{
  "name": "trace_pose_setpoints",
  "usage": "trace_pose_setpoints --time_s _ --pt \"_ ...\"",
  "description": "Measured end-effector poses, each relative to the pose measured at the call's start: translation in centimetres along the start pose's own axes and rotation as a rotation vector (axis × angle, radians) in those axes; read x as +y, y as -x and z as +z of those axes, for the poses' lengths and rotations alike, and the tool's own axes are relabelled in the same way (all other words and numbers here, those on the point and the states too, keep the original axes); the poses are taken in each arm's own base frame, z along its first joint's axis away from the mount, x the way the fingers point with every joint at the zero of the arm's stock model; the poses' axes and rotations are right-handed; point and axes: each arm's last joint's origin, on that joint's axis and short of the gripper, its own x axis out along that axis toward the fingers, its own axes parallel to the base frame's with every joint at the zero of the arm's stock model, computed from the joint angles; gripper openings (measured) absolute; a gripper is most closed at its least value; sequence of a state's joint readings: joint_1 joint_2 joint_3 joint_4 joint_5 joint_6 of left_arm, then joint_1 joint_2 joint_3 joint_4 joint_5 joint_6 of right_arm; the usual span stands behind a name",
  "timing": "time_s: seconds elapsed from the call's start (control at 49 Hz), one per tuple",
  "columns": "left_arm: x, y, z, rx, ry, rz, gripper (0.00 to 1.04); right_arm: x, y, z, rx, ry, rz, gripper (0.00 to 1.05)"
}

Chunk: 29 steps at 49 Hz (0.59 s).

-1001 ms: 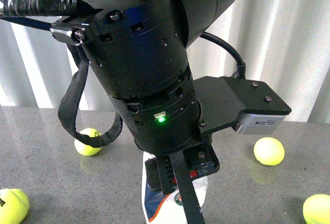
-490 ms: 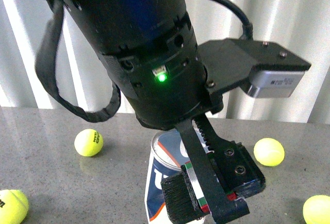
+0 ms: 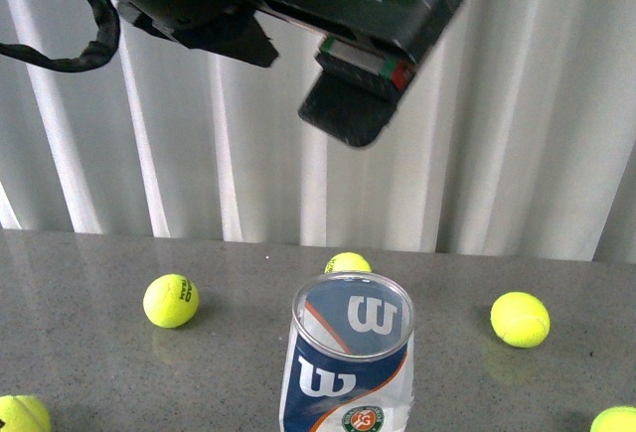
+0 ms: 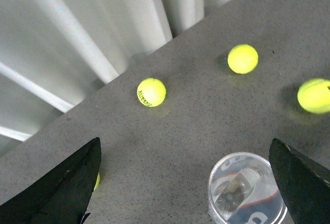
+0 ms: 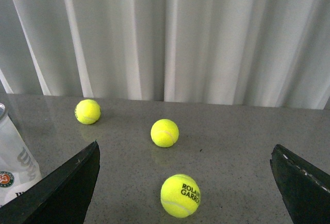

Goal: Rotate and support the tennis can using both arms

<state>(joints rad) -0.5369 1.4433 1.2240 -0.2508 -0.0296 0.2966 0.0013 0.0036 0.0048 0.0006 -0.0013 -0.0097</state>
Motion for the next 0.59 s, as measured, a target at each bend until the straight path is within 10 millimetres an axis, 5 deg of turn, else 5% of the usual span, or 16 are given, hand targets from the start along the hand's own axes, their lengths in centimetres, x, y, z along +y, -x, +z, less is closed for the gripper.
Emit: trace_pose_setpoints --time_s 0.184,0.327,0.592 --pt "0.1 -0.3 -0.7 0.008 0.099 0.038 0.97 0.0 0.0 0.0 0.0 0.0 0.0 0.98" --pt "0.5 1.0 -3.9 -0.275 0.318 0.486 0.73 0.0 0.0 0.0 0.0 0.0 0.0 0.98" --pt "1.7 5.5 -12.9 -0.377 0.411 0.572 0.25 0.0 0.0 0.0 0.0 0.0 0.001 0.98"
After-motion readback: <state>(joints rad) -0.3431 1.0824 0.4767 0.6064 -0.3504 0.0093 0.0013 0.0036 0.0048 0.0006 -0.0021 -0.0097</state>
